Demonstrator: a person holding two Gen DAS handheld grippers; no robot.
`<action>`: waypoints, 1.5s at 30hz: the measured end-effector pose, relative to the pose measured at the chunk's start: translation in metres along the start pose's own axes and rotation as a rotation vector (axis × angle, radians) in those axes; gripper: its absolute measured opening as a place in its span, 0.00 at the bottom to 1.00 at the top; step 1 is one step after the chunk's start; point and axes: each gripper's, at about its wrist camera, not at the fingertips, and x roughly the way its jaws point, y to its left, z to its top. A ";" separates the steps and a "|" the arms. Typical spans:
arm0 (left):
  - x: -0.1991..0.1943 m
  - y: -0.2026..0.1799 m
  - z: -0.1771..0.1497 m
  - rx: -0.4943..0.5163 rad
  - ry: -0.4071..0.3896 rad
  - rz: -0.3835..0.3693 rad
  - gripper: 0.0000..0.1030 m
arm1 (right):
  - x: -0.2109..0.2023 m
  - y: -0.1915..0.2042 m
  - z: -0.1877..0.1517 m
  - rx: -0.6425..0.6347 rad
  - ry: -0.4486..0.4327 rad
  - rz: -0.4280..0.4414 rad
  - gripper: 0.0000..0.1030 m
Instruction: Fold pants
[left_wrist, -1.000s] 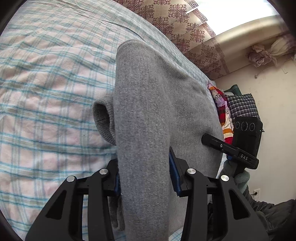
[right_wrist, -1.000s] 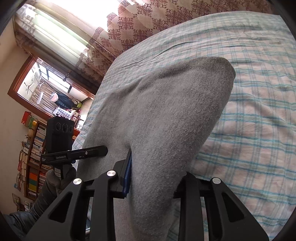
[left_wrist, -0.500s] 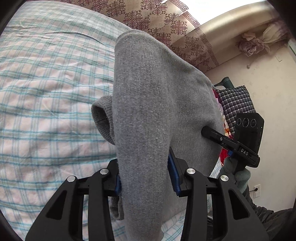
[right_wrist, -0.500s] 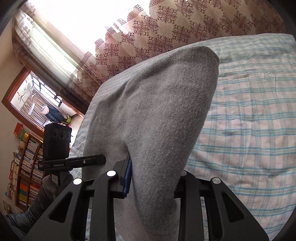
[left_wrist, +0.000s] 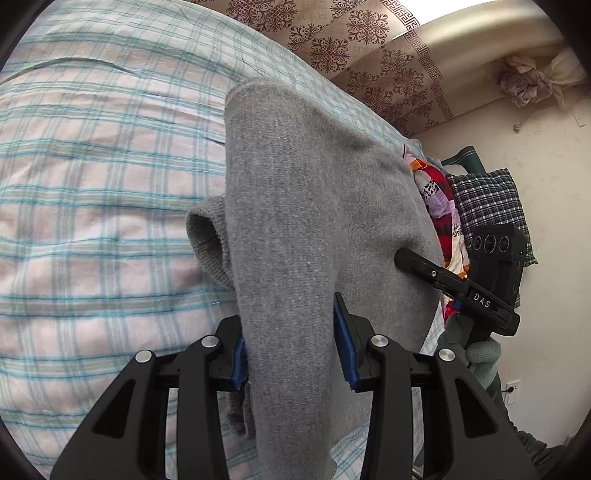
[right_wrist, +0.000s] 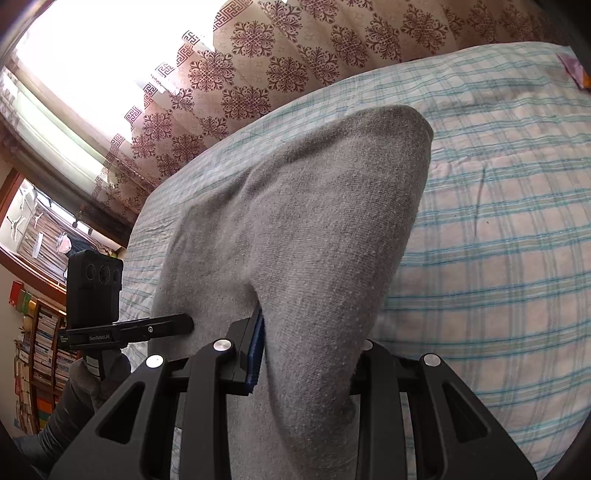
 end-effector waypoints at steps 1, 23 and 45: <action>0.005 0.002 0.004 -0.006 0.006 0.004 0.39 | 0.004 -0.007 0.002 0.009 0.009 -0.003 0.27; 0.010 -0.037 0.009 0.204 -0.050 0.412 0.67 | -0.019 -0.018 -0.004 -0.067 -0.049 -0.314 0.61; 0.000 -0.043 -0.088 0.356 -0.066 0.657 0.75 | -0.040 0.028 -0.142 -0.186 -0.047 -0.541 0.61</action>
